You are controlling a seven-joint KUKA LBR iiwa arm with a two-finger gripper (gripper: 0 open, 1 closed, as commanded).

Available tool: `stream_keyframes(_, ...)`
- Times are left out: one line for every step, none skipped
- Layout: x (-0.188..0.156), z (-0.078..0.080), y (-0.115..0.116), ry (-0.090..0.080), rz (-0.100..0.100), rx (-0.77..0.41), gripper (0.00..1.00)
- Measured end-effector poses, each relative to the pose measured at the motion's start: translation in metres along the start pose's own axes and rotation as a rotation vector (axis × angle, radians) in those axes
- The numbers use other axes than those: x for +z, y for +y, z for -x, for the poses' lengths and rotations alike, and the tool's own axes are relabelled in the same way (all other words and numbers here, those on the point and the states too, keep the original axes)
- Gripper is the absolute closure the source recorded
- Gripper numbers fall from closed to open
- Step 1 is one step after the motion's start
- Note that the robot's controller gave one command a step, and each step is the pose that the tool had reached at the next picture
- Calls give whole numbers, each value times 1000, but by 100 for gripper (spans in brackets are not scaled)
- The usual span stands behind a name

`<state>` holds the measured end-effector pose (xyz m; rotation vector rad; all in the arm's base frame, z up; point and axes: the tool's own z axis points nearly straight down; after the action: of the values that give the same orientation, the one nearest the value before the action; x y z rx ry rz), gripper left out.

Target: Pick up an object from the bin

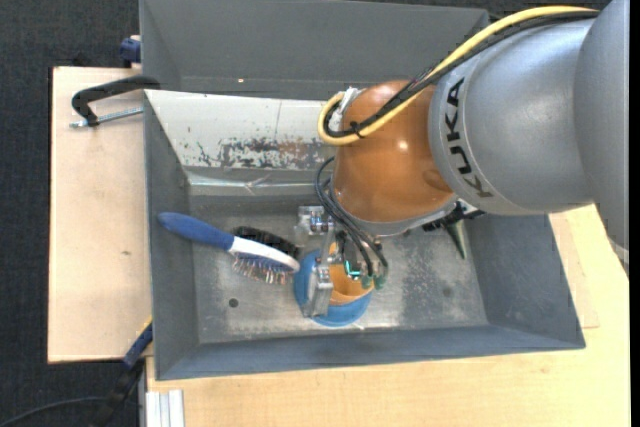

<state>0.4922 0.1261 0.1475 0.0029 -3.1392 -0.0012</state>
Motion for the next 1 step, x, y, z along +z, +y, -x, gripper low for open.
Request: stream_keyframes(78, 12, 12, 2, 0, 325, 0)
